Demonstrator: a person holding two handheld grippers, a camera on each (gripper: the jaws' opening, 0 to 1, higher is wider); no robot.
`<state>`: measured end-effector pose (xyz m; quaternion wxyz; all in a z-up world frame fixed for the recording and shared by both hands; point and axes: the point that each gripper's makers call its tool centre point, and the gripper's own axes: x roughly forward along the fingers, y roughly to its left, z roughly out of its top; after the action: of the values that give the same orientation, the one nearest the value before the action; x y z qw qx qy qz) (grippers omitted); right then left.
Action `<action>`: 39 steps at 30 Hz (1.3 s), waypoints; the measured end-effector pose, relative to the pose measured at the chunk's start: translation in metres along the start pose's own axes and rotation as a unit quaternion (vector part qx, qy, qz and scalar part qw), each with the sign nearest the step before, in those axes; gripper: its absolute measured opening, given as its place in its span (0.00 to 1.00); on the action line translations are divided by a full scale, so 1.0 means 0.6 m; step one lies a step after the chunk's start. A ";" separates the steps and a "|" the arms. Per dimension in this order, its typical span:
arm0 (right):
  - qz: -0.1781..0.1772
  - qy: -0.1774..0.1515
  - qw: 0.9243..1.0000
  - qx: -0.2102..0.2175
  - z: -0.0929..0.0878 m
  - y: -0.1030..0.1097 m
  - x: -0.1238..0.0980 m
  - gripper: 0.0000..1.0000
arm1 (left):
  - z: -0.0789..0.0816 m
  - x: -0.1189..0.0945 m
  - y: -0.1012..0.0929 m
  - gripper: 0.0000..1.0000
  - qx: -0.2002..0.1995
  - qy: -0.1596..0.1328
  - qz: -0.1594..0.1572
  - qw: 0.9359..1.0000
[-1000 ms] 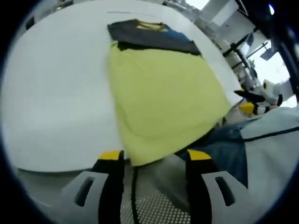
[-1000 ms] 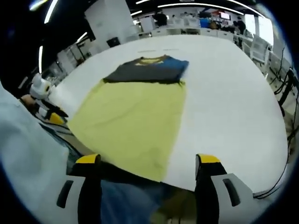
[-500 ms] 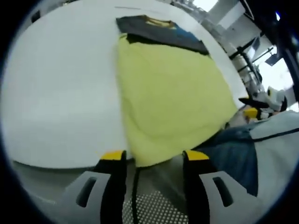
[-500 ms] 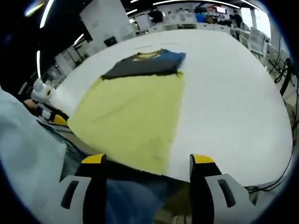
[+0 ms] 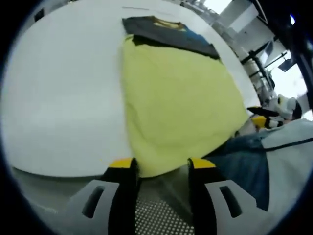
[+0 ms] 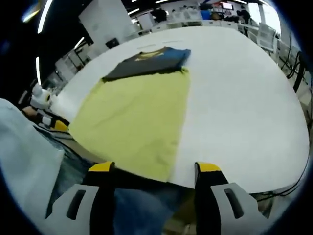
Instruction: Fold the garment on the visible template until the final outline fits inside the template.
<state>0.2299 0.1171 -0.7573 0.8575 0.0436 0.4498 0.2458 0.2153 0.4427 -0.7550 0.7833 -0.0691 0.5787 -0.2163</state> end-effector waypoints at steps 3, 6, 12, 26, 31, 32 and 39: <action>-0.002 0.001 1.000 0.005 0.000 -0.003 0.000 0.57 | 0.000 0.001 0.001 0.38 -0.001 -0.001 0.003 1.000; -0.002 0.005 1.000 0.005 0.000 -0.004 0.003 0.50 | 0.000 0.002 0.001 0.37 -0.001 -0.001 0.003 1.000; 0.006 0.009 1.000 0.025 -0.001 0.000 0.008 0.36 | 0.000 0.004 0.002 0.35 0.000 0.001 0.006 1.000; -0.046 0.044 0.996 -0.059 -0.008 -0.017 0.016 0.16 | 0.004 0.013 0.010 0.20 0.018 0.011 0.023 1.000; -0.055 0.053 0.994 -0.079 -0.007 -0.017 0.017 0.13 | 0.005 0.016 0.013 0.17 0.034 0.020 0.037 0.999; -0.056 0.055 0.993 -0.083 -0.007 -0.018 0.018 0.12 | 0.005 0.016 0.013 0.16 0.036 0.021 0.039 0.998; -0.063 0.058 0.992 -0.092 -0.006 -0.021 0.018 0.09 | 0.006 0.017 0.022 0.08 0.044 0.020 0.055 0.997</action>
<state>0.2367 0.1103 -0.7713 0.8439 -0.0781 0.4764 0.2340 0.2243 0.4497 -0.7674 0.7843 0.0015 0.5874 -0.1997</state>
